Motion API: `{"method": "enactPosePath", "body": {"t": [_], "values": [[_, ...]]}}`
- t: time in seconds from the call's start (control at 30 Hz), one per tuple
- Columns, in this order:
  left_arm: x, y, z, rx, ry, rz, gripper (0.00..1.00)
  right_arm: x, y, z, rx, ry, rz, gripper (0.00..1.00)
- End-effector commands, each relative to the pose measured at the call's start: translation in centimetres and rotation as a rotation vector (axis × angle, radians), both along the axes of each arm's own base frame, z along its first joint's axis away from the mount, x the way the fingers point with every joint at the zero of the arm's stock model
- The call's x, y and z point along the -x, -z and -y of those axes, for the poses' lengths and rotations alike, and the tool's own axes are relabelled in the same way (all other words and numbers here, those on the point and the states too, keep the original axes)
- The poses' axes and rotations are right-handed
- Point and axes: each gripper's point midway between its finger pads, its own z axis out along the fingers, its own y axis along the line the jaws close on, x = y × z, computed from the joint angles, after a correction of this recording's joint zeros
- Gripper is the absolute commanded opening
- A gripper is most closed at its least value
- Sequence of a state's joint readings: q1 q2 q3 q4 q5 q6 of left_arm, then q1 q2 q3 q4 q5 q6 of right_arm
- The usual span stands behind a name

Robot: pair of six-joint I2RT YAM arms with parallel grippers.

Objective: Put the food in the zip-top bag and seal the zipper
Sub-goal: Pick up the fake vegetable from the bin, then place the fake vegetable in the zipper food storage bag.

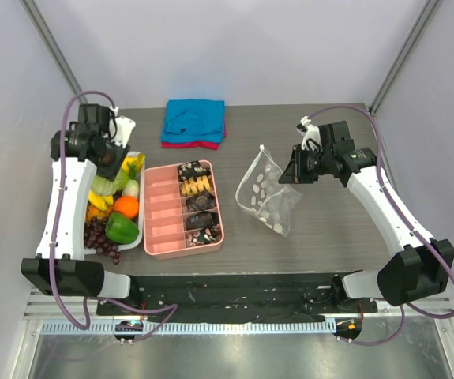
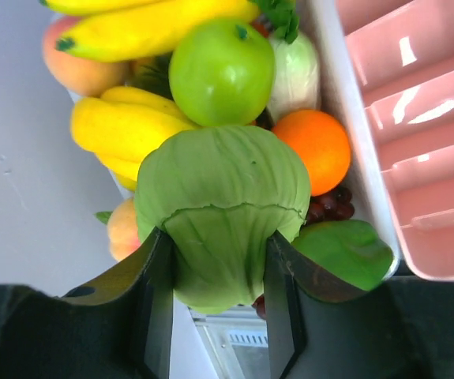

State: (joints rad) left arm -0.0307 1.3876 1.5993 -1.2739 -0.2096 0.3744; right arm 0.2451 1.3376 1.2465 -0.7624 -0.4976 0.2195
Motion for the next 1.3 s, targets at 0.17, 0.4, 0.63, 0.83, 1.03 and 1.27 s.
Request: {"method": "enactPosePath", "body": {"t": [0.17, 0.4, 0.63, 0.83, 1.03, 1.27], "values": [[-1.7, -9.5, 9.7, 0.488, 0.221, 0.23, 0.21, -0.2, -3.4, -2.8, -0.164, -0.09, 0.049, 0.01], [-1.3, -14.9, 20.2, 0.954, 0.467, 0.291, 0.2, 0.8, -6.7, -5.7, -0.342, -0.165, 0.06, 0.01], [0.5, -18.0, 26.6, 1.152, 0.635, 0.333, 0.27, 0.7, -8.2, -7.9, -0.428, -0.16, 0.049, 0.01], [2.8, -17.4, 31.5, 1.328, 0.687, 0.216, 0.25, 0.7, -5.7, -8.6, -0.405, -0.144, 0.018, 0.01], [4.8, -12.6, 36.2, 1.446, 0.625, -0.02, 0.24, 0.3, -4.8, -9.1, -0.397, -0.152, 0.026, 0.01], [4.5, -6.4, 36.9, 1.467, 0.53, -0.092, 0.22, 1.5, -3.3, -8.4, -0.364, -0.16, 0.018, 0.01]]}}
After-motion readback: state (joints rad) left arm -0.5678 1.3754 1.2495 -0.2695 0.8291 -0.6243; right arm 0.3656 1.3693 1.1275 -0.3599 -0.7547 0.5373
